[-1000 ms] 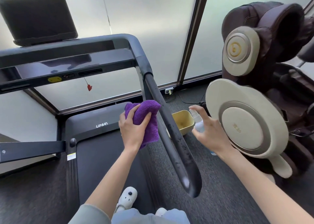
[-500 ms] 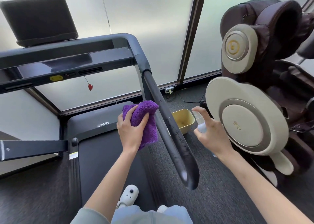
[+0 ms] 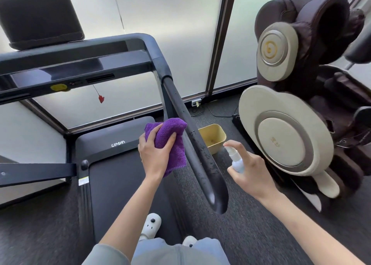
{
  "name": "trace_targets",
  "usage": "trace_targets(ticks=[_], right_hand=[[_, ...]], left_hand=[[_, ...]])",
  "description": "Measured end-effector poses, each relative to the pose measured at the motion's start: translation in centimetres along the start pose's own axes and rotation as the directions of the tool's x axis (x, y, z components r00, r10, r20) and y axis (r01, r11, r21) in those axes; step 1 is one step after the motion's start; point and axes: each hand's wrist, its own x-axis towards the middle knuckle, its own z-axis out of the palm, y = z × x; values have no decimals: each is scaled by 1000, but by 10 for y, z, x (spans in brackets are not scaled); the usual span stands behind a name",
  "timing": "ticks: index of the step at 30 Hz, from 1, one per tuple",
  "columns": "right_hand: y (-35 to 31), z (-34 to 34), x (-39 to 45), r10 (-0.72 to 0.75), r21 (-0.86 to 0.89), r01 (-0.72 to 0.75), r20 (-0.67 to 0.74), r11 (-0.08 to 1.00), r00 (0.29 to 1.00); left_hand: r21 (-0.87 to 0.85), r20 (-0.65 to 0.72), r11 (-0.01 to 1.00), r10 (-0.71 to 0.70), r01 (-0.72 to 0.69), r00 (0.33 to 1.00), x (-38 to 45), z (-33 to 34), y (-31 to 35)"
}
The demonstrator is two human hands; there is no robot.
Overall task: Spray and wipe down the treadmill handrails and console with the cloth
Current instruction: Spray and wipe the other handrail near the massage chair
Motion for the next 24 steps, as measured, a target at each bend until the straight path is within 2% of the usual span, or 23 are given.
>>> trace_targets(ticks=[8, 14, 18, 22, 24], right_hand=[[1, 0, -5, 48, -31, -48, -2, 998, 999], [-2, 5, 2, 77, 15, -77, -14, 997, 997], [0, 8, 5, 80, 34, -79, -40, 996, 996], [8, 9, 9, 105, 48, -102, -67, 994, 992], [10, 10, 11, 101, 51, -98, -66, 994, 993]], left_hand=[[-27, -27, 999, -43, 42, 999, -3, 5, 2], [-106, 28, 989, -104, 106, 994, -32, 37, 12], [-148, 14, 973, -174, 174, 985, -56, 69, 18], [-35, -1, 981, -189, 189, 982, -72, 97, 25], [-37, -21, 979, -201, 200, 979, -58, 101, 22]])
